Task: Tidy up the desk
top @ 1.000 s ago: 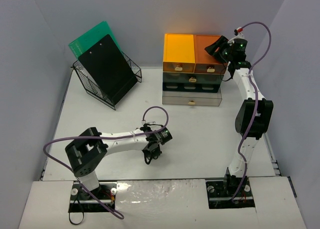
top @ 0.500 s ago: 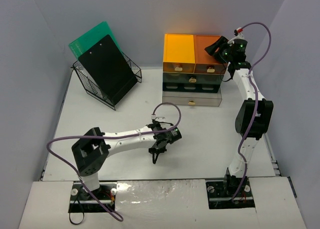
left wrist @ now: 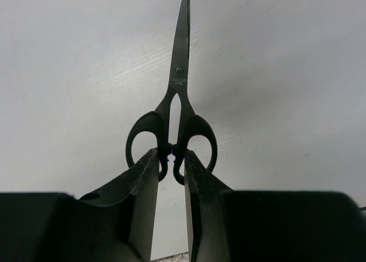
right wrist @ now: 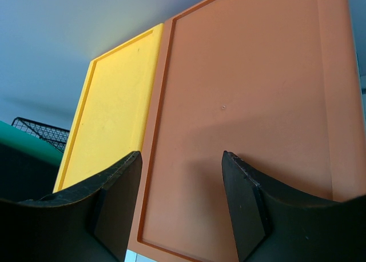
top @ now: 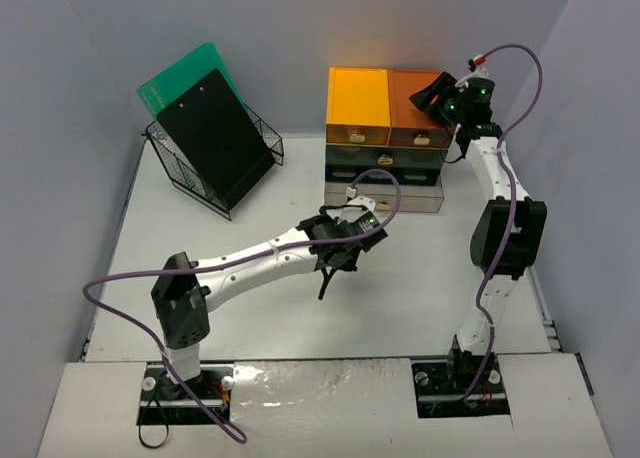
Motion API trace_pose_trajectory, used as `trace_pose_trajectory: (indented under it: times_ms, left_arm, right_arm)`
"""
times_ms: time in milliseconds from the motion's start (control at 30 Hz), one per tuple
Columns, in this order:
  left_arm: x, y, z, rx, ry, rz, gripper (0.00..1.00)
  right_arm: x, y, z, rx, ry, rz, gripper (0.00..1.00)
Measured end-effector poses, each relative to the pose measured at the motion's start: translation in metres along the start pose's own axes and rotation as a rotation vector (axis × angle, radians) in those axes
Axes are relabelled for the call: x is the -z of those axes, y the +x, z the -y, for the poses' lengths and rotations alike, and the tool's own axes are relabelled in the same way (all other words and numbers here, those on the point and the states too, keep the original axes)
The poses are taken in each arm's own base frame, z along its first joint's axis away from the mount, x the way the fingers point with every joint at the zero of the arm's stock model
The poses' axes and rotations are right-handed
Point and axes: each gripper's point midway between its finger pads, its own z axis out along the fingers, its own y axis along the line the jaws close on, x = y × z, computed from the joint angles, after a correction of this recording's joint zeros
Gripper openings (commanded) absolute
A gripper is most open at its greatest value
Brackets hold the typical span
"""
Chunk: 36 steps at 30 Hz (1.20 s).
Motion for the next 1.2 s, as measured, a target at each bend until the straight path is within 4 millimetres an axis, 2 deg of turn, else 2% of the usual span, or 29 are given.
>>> trace_pose_trajectory:
  times_ms: [133, 400, 567, 767, 933, 1067, 1200]
  left_arm:
    - [-0.009, -0.030, 0.008, -0.104, 0.111, -0.004, 0.00]
    - [-0.054, -0.092, -0.026, -0.234, 0.210, -0.036, 0.00]
    - [-0.063, -0.131, -0.029, -0.358, 0.306, 0.003, 0.00]
    - [-0.062, -0.138, -0.018, -0.495, 0.420, -0.003, 0.00]
    - [-0.067, -0.127, -0.010, -0.568, 0.495, -0.033, 0.00]
    - [-0.070, -0.126, -0.015, -0.587, 0.529, -0.040, 0.00]
    - [-0.076, -0.133, -0.029, -0.579, 0.526, -0.024, 0.00]
  right_arm:
    - [0.001, -0.002, -0.002, 0.002, -0.002, 0.003, 0.56]
    - [0.001, -0.002, -0.003, 0.005, 0.000, 0.001, 0.56]
    - [0.003, 0.000, -0.002, 0.019, 0.014, 0.002, 0.56]
    - [0.007, 0.001, -0.002, 0.034, 0.030, -0.006, 0.56]
    - [0.007, 0.005, -0.005, 0.046, 0.039, -0.011, 0.56]
    - [0.007, 0.007, -0.006, 0.053, 0.054, -0.012, 0.56]
    - [0.007, 0.008, -0.007, 0.063, 0.069, -0.008, 0.56]
